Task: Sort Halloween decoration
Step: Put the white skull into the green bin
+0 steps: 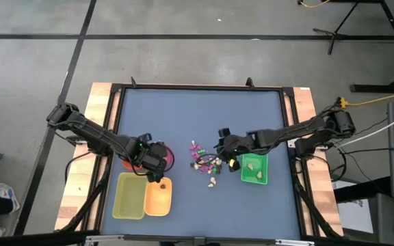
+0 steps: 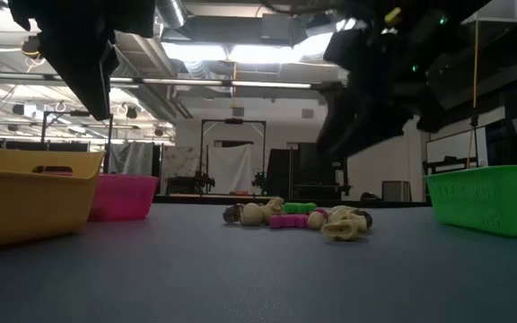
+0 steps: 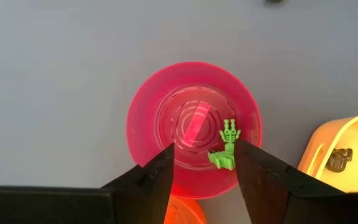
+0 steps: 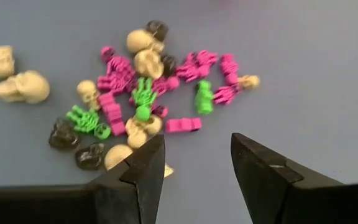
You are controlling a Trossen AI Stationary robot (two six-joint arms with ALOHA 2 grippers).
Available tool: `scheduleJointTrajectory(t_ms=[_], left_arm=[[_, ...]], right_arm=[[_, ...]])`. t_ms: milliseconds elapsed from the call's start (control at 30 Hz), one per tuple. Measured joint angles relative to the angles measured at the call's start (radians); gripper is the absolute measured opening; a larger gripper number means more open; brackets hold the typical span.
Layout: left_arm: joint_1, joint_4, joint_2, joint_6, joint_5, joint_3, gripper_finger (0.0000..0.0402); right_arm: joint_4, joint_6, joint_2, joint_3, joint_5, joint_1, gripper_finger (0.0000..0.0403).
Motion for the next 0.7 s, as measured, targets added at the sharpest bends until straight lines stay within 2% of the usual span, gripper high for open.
scheduleJointTrajectory(t_ms=[267, 700], left_arm=[[0.000, 0.000, 0.000, 0.000, 0.000, 0.000, 0.0150], [0.000, 0.000, 0.000, 0.000, -0.004, 0.000, 0.0150]], right_arm=[[0.000, -0.006, 0.076, 0.000, -0.179, -0.075, 0.0184], [0.005, -0.053, 0.169, -0.001, -0.263, -0.095, 0.0184]])
